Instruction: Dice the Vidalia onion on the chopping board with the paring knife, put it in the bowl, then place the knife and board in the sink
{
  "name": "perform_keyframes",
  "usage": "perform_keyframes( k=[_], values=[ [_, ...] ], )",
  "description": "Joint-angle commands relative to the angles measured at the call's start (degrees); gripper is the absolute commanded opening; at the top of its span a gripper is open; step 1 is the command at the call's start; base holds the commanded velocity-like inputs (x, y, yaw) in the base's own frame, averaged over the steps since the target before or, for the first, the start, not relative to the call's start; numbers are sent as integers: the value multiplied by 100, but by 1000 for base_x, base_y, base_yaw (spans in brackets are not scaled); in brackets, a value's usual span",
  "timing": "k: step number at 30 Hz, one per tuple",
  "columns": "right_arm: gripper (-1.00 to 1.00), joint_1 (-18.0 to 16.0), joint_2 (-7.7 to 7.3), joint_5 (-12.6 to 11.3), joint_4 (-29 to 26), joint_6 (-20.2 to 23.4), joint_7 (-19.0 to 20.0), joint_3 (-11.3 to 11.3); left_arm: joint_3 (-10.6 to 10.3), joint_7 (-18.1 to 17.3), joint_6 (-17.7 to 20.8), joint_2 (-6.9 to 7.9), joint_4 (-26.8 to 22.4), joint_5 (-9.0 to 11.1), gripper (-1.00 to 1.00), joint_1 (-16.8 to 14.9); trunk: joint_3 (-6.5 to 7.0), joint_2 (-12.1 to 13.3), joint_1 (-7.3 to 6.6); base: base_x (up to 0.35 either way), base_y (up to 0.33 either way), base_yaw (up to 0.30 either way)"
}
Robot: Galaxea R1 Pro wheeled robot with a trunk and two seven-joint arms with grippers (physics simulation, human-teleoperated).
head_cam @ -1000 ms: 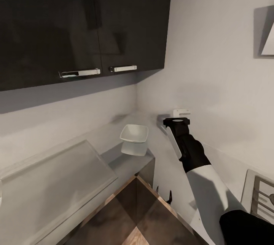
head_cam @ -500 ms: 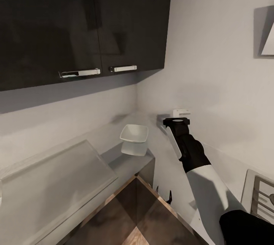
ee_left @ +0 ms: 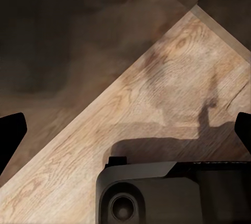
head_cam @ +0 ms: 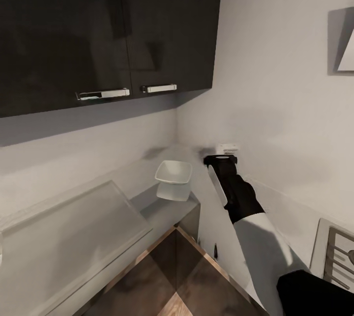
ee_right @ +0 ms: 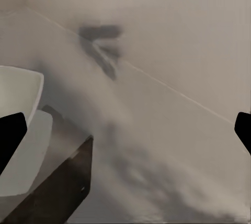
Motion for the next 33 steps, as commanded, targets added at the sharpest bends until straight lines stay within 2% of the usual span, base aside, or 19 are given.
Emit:
perform_keyframes(
  k=[1, 3, 8, 15, 33],
  values=[
    [100, -7, 0, -33, 72, 18, -42, 6, -3, -3, -8, 1, -8, 1, 100, 1, -12, -13, 4, 0, 0, 0],
    [100, -22, 0, -33, 395, -2, -34, -4, -3, -3, -8, 1, -8, 1, 100, 1, -12, -13, 4, 0, 0, 0],
    [100, -41, 0, -36, 596, -56, -31, -8, -41, -3, -8, 1, -8, 1, 100, 1, -12, -13, 4, 0, 0, 0],
    [100, -45, 0, -41, 601, -249, -31, 7, -87, -3, -8, 1, -8, 1, 100, 1, -12, -13, 4, 0, 0, 0],
    [100, -44, 0, -41, 558, -285, -40, 18, -91, -3, -8, 1, -8, 1, 100, 1, -12, -13, 4, 0, 0, 0]
  ],
)
